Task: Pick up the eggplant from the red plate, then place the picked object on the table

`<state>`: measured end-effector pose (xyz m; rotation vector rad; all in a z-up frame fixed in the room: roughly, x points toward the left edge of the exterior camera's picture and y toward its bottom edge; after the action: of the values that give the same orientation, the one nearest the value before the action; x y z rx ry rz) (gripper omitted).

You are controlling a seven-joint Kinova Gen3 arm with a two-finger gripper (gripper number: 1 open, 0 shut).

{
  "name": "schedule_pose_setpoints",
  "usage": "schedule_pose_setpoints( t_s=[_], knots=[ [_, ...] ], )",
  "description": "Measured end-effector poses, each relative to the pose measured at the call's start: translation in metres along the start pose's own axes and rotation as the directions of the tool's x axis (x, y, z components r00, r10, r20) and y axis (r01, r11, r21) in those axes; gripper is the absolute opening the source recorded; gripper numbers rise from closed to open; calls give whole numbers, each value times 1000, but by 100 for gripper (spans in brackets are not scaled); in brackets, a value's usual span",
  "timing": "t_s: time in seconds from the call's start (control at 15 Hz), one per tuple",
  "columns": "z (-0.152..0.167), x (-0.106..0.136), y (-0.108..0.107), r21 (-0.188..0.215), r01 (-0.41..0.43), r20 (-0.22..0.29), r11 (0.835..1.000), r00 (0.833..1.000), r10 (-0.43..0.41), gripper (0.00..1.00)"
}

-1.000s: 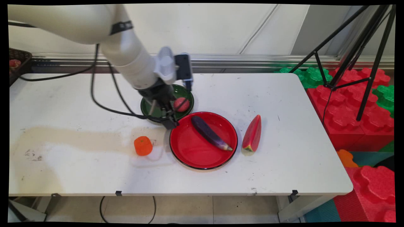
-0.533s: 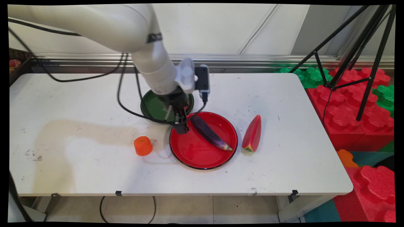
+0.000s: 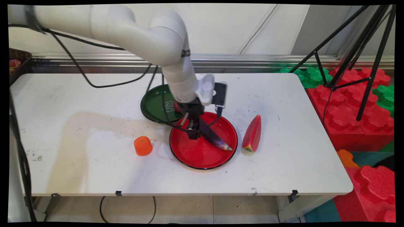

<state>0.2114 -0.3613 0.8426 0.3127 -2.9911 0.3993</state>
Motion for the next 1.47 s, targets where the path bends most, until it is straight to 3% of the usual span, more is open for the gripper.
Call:
schedule_pose_setpoints(
  t_s=[0.47, 0.93, 1.0, 1.47],
  knots=[
    [36, 21, -8, -37, -134, -22, 990, 991, 133, 100],
    [54, 28, -10, -64, -203, -33, 977, 979, 201, 100],
    [56, 29, -11, -67, -213, -35, 975, 977, 211, 0],
    [54, 29, -11, -60, -258, -34, 964, 966, 256, 0]
  ],
)
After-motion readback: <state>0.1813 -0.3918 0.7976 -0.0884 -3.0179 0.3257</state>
